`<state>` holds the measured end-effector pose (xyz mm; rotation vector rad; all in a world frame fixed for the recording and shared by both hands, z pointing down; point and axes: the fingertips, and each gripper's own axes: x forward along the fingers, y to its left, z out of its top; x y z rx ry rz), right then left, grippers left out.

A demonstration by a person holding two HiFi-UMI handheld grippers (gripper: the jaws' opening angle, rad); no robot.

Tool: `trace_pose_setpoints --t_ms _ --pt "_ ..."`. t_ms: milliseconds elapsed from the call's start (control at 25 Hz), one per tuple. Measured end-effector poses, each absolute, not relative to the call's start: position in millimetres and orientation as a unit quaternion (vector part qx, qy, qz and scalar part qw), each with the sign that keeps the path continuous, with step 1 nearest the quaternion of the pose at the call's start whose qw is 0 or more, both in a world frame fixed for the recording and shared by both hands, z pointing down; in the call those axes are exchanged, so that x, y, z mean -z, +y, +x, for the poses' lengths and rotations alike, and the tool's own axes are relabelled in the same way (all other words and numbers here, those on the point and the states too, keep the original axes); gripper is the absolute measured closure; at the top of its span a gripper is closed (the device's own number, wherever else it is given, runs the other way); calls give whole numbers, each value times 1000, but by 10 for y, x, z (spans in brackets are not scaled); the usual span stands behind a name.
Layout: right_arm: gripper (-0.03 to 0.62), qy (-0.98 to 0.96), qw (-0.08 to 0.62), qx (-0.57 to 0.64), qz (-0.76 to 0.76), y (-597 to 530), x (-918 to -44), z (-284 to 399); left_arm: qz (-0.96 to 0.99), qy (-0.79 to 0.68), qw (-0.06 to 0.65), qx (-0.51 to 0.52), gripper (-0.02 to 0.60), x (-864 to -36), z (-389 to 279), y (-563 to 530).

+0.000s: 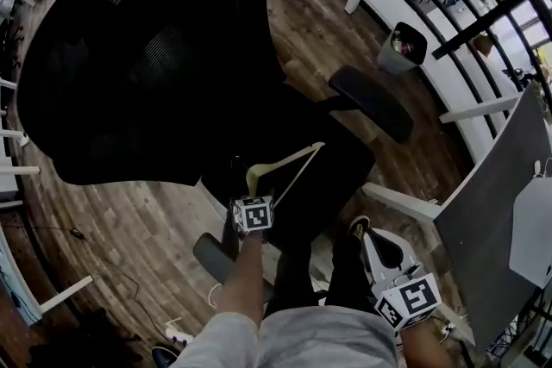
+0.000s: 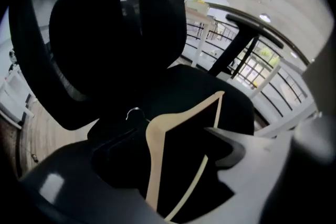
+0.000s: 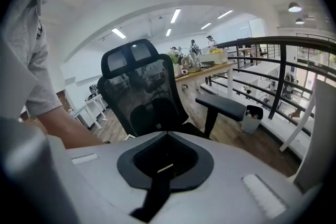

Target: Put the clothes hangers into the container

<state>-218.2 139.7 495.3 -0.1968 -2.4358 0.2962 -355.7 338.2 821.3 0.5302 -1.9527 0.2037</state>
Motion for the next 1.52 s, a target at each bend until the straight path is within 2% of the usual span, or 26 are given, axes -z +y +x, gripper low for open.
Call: trace_pose_setpoints --t_ms 120,280,520,680,800,840,880,1000,1160,1400,1520 --pt "594 -926 350 -121 -67 1342 -5188 -2146 196 -798 563 -93 214 -8632 -3502 3464" --pt "595 -916 375 -127 -66 1358 -5446 -2025 163 -793 579 -97 232 -8986 -3486 3600" --pt "594 -904 400 -137 -63 1394 -5700 -1965 145 -805 565 -107 242 -9183 -3558 3640" --pt "595 -904 400 -135 -69 1450 -5706 -1987 129 -789 588 -123 258 -9260 -3553 3646" --pt "595 -905 396 -137 -70 1480 -5710 -2005 131 -776 602 -131 318 -9225 -3570 3643" --pt "594 -906 395 -136 -70 1485 -5710 -1998 130 -774 605 -130 364 -9209 -3567 3643" --pt "594 -906 395 -136 -70 1490 -5701 -1986 128 -773 608 -129 435 -9195 -3558 3643" --pt "595 -909 389 -136 -68 1496 -5647 -1940 131 -772 610 -124 456 -9134 -3532 3611" --pt "594 -911 382 -143 -57 1434 -5619 -1852 141 -806 559 -130 457 -8828 -3588 3336" --pt "595 -918 364 -150 -52 1436 -5545 -1793 163 -877 390 -229 459 -8175 -3696 2971" --pt "594 -920 358 -153 -41 1372 -5517 -1724 177 -874 372 -256 460 -8147 -3641 2951"
